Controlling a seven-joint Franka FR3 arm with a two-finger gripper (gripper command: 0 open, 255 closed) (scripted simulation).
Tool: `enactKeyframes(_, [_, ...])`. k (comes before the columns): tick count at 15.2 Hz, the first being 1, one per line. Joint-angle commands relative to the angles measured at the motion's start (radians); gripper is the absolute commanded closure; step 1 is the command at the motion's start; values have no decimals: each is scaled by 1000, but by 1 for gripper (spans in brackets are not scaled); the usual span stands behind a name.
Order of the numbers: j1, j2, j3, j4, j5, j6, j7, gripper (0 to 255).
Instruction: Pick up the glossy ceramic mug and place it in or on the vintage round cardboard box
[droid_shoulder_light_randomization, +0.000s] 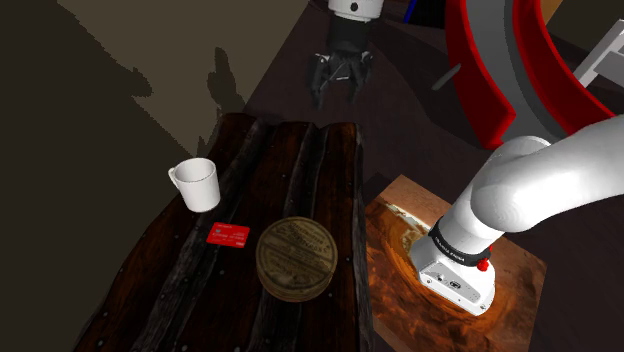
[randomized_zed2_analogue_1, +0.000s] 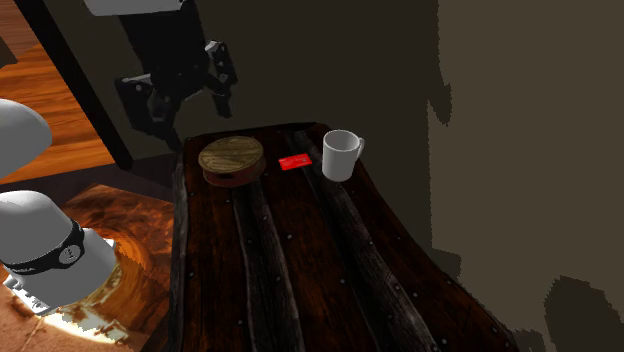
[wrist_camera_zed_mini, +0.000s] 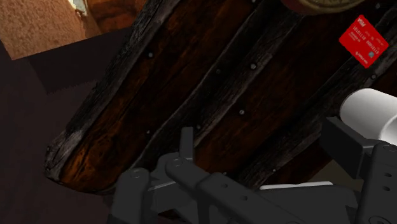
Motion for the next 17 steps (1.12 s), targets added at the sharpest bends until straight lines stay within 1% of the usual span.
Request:
enactKeyframes(1, [3, 68, 39, 28, 12, 40, 47, 0])
enactKeyframes(5, [5, 203, 111, 84, 17, 116, 138, 0])
enactKeyframes(9, [6, 351, 176, 160, -5, 184, 236, 0])
enactKeyframes(13, [14, 513, 229, 257, -56, 238, 344, 0])
enactKeyframes(17, [39, 683, 259, 374, -132, 272, 457, 0])
